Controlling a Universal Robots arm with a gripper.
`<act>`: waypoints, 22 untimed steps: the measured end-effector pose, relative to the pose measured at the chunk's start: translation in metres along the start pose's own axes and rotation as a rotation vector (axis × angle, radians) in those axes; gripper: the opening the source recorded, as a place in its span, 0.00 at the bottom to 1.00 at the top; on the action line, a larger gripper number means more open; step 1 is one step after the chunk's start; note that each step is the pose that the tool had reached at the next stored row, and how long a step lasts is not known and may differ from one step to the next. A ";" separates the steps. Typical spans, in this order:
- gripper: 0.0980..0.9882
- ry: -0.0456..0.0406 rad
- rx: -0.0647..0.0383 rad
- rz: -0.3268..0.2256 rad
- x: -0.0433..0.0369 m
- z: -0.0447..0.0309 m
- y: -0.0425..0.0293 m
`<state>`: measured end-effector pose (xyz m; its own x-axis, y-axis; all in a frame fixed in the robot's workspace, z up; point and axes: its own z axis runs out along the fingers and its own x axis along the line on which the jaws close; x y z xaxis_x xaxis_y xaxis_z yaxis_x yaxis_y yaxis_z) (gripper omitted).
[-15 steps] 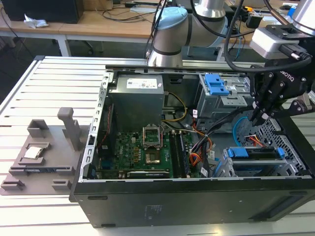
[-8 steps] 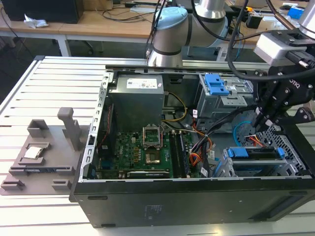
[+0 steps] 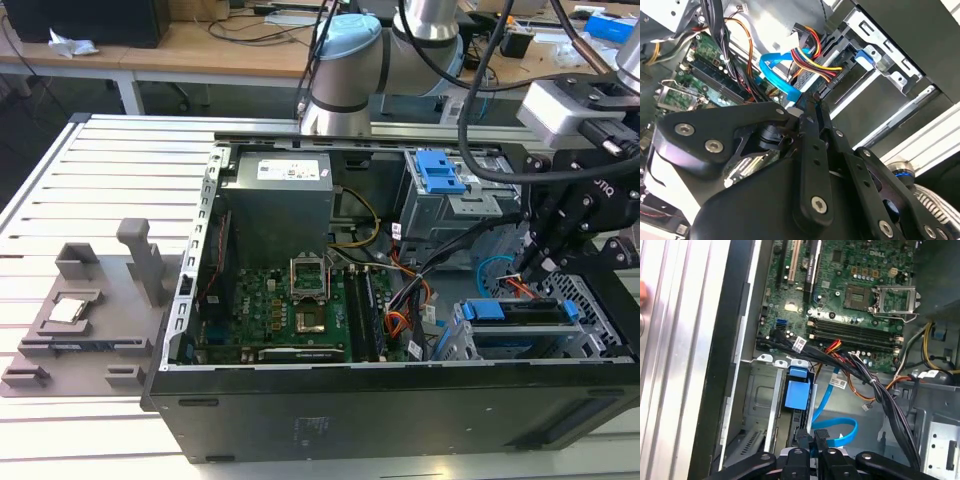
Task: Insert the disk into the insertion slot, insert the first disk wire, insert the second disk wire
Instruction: 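Insert the second disk wire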
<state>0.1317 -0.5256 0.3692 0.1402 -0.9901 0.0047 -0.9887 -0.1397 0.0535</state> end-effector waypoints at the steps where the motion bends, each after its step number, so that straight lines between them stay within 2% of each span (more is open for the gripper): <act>1: 0.07 -0.0007 0.000 0.002 0.0002 0.0010 0.0000; 6: 0.07 -0.0009 0.000 0.008 0.0084 0.0060 0.0008; 7: 0.07 -0.0018 0.000 0.019 0.0098 0.0091 0.0008; 8: 0.07 -0.0038 0.000 0.060 0.0100 0.0137 0.0007; 10: 0.07 -0.0044 0.000 0.074 0.0101 0.0161 -0.0005; 11: 0.07 -0.0046 0.000 0.076 0.0105 0.0180 -0.0030; 15: 0.07 -0.0047 0.000 0.085 0.0106 0.0253 -0.0040; 18: 0.07 -0.0054 0.000 0.085 0.0110 0.0260 -0.0069; 22: 0.07 -0.0045 0.000 0.085 0.0112 0.0305 -0.0057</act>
<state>0.1372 -0.5363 0.3384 0.0556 -0.9984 0.0047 -0.9970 -0.0553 0.0534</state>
